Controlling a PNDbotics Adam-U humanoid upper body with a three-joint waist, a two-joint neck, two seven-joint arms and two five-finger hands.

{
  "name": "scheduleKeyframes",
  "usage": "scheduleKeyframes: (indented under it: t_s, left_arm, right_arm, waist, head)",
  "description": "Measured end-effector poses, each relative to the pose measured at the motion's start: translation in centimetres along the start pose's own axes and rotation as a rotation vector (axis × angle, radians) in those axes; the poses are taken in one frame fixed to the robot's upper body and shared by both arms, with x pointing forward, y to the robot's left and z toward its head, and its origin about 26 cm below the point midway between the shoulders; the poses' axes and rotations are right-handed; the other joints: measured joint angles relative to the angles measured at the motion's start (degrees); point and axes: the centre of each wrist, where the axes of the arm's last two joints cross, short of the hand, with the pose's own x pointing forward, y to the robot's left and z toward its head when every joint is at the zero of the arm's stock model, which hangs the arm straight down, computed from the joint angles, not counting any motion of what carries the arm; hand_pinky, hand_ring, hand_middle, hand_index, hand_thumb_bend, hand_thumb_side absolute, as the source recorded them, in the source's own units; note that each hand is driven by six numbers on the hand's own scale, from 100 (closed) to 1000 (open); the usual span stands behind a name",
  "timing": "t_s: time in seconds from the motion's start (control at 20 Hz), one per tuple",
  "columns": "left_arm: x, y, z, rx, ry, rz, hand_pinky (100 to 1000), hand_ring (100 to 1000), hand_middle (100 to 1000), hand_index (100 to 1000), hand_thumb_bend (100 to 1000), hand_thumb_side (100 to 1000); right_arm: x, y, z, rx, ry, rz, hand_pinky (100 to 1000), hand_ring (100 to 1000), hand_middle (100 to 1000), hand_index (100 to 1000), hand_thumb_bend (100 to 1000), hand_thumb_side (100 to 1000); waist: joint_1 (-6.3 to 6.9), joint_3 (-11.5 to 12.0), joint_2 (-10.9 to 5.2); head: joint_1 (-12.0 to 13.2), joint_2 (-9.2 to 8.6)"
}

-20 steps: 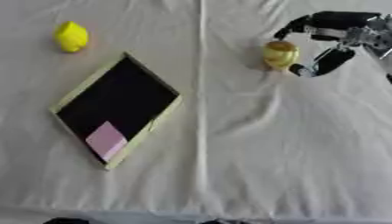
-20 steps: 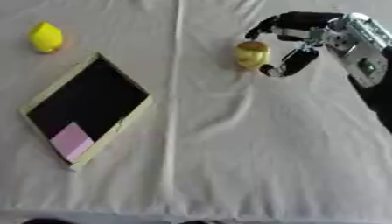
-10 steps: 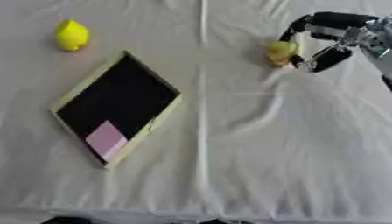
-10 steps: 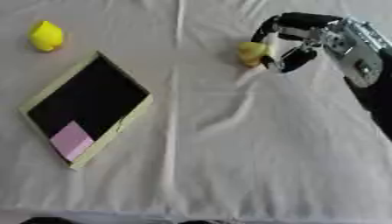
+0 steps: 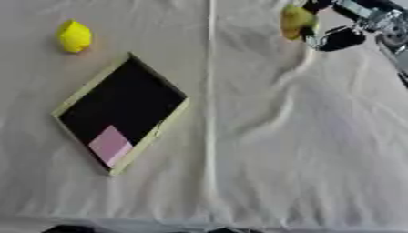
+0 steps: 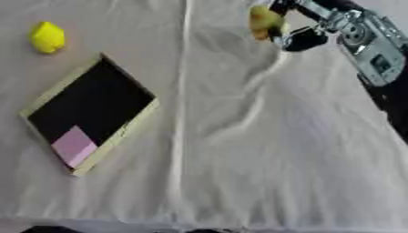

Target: Pick up objects on the table and place them in the box.

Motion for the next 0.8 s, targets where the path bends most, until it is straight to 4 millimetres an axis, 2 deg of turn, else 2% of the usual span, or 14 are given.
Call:
scheduleKeyframes:
  t_s: [0.2, 0.3, 0.6, 0.8]
  left_arm:
    - [0.0, 0.0, 0.0, 0.0, -0.002, -0.002, 786, 746, 695, 873, 214, 410]
    - [0.0, 0.0, 0.0, -0.001, -0.003, -0.002, 786, 747, 696, 873, 215, 408]
    - [0.1, -0.2, -0.3, 0.003, -0.012, 0.004, 790, 750, 700, 873, 232, 392]
    - [0.1, 0.0, -0.5, 0.008, -0.036, -0.009, 794, 752, 701, 873, 256, 363]
  right_arm:
    - [4.2, -2.8, -1.5, -0.037, -0.156, 0.033, 835, 683, 391, 485, 100, 100]
    - [6.7, -3.4, -2.5, -0.023, -0.242, 0.045, 833, 678, 393, 485, 100, 100]
    - [14.9, -2.5, -5.6, 0.029, -0.506, 0.039, 820, 663, 401, 488, 100, 100]
    - [19.1, -0.8, -6.9, 0.021, -0.611, 0.063, 809, 662, 417, 495, 100, 100]
  waist:
    - [-0.02, 0.0, -0.18]
    - [-0.01, 0.0, -0.35]
    - [-0.01, 0.8, -0.88]
    - [0.0, 1.0, -1.73]
  head:
    - [-0.4, 0.35]
    - [-0.7, 0.37]
    - [-2.3, 0.4]
    - [-3.3, 0.69]
